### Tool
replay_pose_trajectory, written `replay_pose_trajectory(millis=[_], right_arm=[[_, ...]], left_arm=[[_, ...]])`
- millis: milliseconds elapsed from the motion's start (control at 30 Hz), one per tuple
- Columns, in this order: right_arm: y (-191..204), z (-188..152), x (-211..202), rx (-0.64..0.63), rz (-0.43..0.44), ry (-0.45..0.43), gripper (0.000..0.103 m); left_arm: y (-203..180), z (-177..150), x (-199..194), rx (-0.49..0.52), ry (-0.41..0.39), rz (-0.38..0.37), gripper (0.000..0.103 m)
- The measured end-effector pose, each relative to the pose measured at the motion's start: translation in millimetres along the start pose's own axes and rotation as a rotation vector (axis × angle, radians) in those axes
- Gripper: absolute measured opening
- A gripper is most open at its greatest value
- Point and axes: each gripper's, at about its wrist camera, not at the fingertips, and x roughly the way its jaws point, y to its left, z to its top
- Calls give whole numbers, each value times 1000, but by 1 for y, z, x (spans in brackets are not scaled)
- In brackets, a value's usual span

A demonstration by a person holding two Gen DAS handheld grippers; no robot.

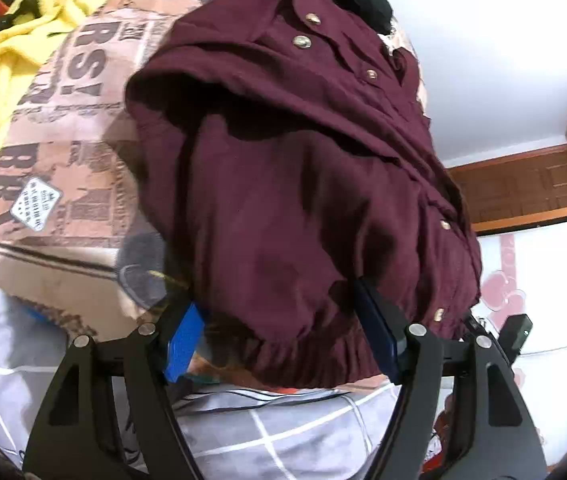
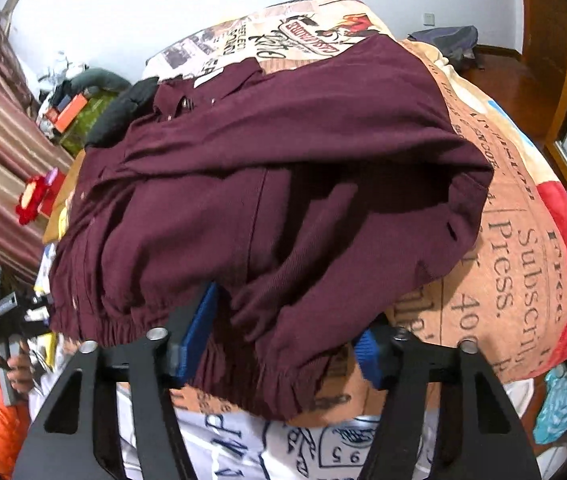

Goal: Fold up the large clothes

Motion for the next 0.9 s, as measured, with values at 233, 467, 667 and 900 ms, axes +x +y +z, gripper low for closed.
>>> replay_pose_trajectory(millis=[233, 467, 667, 900], right_arm=[[14, 15, -13, -91, -9, -41, 16], [53, 43, -40, -305, -12, -141, 13], [62, 97, -45, -331, 10, -225, 11], [55, 167, -18, -279, -19, -269, 10]], left_arm=[[-47, 20, -3, 159, -102, 154, 38], [-109, 47, -34, 313, -268, 179, 14], [-151, 97, -61, 358, -391, 76, 8], [-163, 173, -39, 337, -397, 92, 7]])
